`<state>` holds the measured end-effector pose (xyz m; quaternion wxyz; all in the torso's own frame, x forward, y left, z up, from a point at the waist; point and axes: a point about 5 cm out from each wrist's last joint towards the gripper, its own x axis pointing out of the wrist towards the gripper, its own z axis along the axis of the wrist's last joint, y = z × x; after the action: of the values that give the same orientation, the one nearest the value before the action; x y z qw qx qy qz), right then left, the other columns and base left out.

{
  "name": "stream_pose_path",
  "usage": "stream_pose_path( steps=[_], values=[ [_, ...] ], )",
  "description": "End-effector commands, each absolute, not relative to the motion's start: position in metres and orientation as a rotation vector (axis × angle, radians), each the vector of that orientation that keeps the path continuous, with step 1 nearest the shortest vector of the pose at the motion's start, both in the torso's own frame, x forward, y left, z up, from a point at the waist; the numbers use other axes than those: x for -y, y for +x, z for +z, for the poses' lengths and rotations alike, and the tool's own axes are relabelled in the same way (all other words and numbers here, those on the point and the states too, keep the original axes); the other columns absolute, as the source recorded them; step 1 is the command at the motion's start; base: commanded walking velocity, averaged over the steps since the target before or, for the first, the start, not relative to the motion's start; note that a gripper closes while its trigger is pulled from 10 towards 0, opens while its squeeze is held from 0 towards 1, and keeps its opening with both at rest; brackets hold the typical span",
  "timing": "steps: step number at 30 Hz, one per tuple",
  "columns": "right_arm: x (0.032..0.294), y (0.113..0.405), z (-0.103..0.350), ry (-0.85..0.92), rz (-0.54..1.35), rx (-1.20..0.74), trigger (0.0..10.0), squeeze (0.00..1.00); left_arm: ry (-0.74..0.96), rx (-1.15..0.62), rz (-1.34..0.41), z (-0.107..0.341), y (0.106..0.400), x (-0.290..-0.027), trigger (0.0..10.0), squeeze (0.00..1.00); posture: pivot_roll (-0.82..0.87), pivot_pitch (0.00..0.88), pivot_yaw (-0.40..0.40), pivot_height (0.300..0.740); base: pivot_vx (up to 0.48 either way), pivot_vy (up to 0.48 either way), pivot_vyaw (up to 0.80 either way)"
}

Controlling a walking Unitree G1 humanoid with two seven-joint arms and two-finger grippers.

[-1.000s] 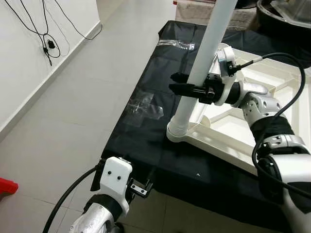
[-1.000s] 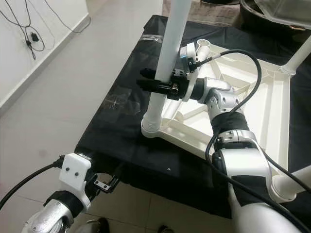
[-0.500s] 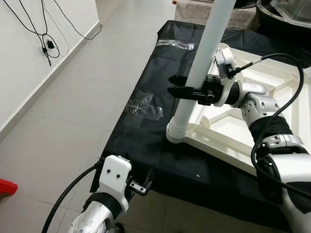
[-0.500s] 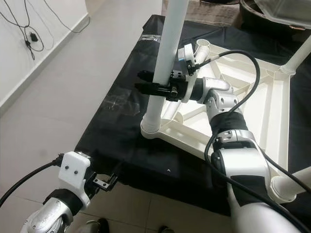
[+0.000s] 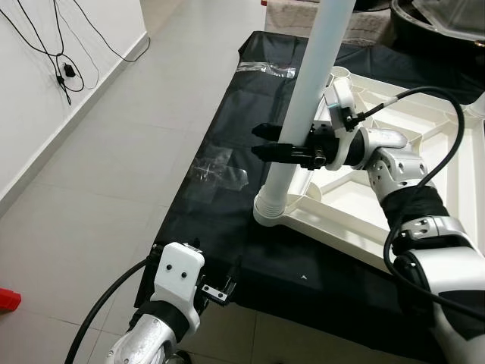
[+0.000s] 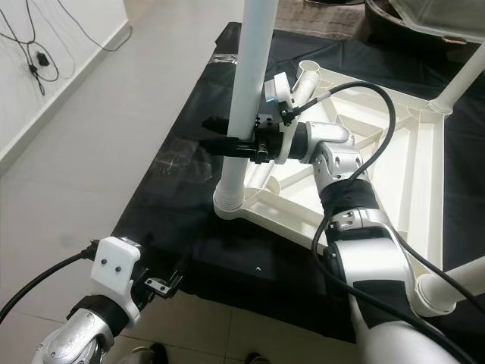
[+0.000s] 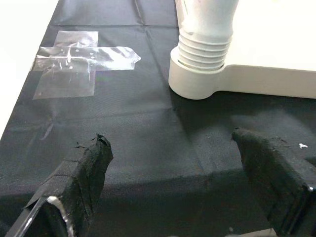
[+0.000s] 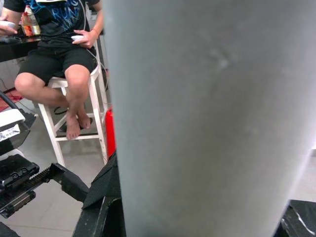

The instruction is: Building children table

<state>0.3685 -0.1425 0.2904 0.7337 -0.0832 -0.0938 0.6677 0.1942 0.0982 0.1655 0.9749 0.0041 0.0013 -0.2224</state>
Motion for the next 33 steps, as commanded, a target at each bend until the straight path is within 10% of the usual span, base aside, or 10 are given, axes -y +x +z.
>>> stream_pose_path(
  steps=[1,18,33],
  values=[
    [0.142,0.368,0.251,-0.244,1.465,0.018,10.0,0.00,0.013,-0.022,-0.446,0.160,0.194,-0.099,10.0,0.00,0.14,0.276,-0.058,0.740,0.000,0.000,0.00],
    [0.139,0.354,0.247,-0.310,1.533,0.042,10.0,0.00,0.014,-0.022,-0.447,0.160,0.195,-0.099,10.0,0.00,0.14,0.273,-0.055,0.740,0.000,0.000,0.00],
    [0.145,0.374,0.235,-0.220,1.074,0.002,10.0,0.00,0.023,-0.008,-0.442,0.160,0.202,-0.102,10.0,0.00,0.13,0.241,-0.050,0.740,0.000,0.000,0.00]
  ],
)
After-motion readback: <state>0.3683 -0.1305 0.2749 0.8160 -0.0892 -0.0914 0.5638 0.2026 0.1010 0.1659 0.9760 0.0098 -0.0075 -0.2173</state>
